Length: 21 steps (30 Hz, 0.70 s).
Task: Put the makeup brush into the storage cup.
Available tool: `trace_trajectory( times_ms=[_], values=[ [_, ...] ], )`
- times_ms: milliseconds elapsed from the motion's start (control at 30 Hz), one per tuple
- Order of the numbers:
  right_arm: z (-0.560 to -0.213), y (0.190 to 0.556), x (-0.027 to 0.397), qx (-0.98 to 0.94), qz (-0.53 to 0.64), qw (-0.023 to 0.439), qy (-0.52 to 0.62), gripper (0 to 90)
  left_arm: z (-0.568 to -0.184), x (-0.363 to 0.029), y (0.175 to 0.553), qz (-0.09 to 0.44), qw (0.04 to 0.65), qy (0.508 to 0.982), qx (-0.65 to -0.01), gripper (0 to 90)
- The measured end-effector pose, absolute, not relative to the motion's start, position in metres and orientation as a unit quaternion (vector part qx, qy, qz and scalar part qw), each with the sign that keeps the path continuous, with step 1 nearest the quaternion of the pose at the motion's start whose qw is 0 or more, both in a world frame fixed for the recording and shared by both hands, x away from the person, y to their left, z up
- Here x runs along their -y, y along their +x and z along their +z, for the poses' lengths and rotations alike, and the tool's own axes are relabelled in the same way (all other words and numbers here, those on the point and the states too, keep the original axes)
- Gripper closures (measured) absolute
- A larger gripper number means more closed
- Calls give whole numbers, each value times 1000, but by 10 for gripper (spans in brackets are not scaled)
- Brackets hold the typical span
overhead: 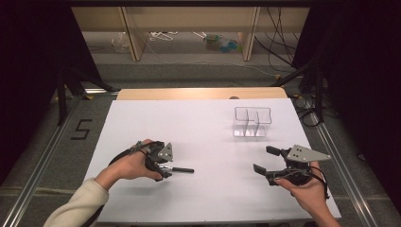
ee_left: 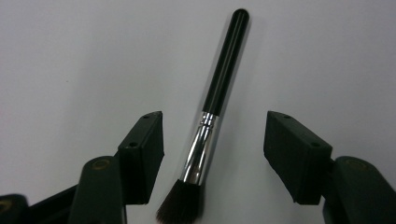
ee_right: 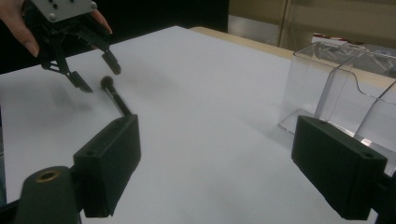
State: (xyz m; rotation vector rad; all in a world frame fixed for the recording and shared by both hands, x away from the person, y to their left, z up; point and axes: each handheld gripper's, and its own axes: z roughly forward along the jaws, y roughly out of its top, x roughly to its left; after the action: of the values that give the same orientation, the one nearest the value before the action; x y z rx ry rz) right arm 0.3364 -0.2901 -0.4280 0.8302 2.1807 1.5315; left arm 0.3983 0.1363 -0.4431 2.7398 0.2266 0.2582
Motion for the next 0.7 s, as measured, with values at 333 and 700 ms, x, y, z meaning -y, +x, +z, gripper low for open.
trace_trajectory(
  times_ms=[333,700],
  values=[
    [-429,337,289,-775,536,170,289,167,-452,-131,410,57,169,981,-82,460],
    [-428,336,290,-783,521,174,293,167,-454,-123,416,44,155,984,-72,492]
  ],
)
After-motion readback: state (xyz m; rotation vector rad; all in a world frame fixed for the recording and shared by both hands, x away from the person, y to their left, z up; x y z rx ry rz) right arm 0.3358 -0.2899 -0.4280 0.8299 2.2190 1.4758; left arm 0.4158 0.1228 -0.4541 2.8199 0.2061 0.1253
